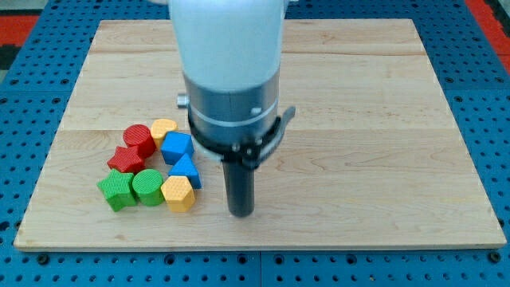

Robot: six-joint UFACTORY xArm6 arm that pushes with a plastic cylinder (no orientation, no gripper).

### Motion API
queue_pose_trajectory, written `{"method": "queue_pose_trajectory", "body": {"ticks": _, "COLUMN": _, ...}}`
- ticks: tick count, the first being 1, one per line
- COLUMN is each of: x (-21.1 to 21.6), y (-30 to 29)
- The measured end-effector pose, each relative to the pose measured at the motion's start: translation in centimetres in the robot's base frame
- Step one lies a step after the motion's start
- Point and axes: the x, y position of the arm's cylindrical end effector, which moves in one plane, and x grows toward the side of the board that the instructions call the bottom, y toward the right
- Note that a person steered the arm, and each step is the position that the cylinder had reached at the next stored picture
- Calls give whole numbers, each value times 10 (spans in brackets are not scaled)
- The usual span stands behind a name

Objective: Push yellow hexagon into blue cube

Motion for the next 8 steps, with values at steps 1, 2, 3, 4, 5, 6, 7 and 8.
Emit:
{"method": "queue_pose_trajectory", "body": {"ticks": 1, "x": 32, "y": -34}}
{"method": "queue_pose_trajectory", "body": {"ticks": 2, "x": 31, "y": -87}}
{"method": "queue_pose_trajectory", "body": {"ticks": 3, "x": -2, "y": -60}}
{"method": "queue_pose_trajectory", "body": {"ticks": 4, "x": -34, "y": -60}}
{"method": "queue_pose_trajectory", "body": {"ticks": 5, "x": -36, "y": -52}}
{"method": "queue_pose_trajectory", "body": {"ticks": 6, "x": -36, "y": -42}}
{"method": "queue_pose_trajectory", "body": {"ticks": 7, "x": -27, "y": -35}}
{"method": "queue_pose_trajectory", "body": {"ticks": 8, "x": 9, "y": -41}}
